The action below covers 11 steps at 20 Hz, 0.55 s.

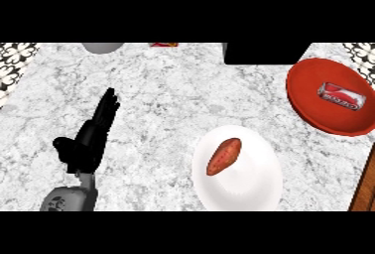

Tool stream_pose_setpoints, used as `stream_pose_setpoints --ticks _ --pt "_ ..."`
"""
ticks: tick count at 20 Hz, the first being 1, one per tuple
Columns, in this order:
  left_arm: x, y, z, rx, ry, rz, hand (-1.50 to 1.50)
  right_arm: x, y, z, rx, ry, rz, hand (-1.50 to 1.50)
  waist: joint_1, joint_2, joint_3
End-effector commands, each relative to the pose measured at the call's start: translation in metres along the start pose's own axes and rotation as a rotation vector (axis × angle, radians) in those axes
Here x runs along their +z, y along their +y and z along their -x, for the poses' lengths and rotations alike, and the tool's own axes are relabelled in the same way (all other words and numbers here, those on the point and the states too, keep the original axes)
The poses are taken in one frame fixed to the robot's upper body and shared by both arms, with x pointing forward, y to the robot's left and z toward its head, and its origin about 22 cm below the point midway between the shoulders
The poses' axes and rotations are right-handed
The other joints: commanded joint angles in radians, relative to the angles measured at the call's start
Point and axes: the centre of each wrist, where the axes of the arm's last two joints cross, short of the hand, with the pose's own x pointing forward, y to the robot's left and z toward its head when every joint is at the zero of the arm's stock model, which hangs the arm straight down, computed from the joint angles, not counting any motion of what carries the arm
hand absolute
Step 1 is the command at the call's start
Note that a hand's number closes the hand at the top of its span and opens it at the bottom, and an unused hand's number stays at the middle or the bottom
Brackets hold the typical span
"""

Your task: Pick the can from the plate and place it in the bowl

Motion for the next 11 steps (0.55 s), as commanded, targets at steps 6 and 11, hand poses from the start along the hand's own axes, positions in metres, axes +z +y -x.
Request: stream_pose_setpoints --ticks 6,11 --pt "-0.014 -0.002 -0.001 -0.004 0.004 -0.011 0.00 0.027 -0.022 0.016 -0.093 -0.021 -0.113 -1.50 -0.006 -0.002 -0.001" --pt "-0.002 0.007 -0.002 -0.004 0.006 0.006 0.00 0.033 -0.031 0.021 -0.061 -0.015 -0.107 -1.50 0.003 0.000 0.000"
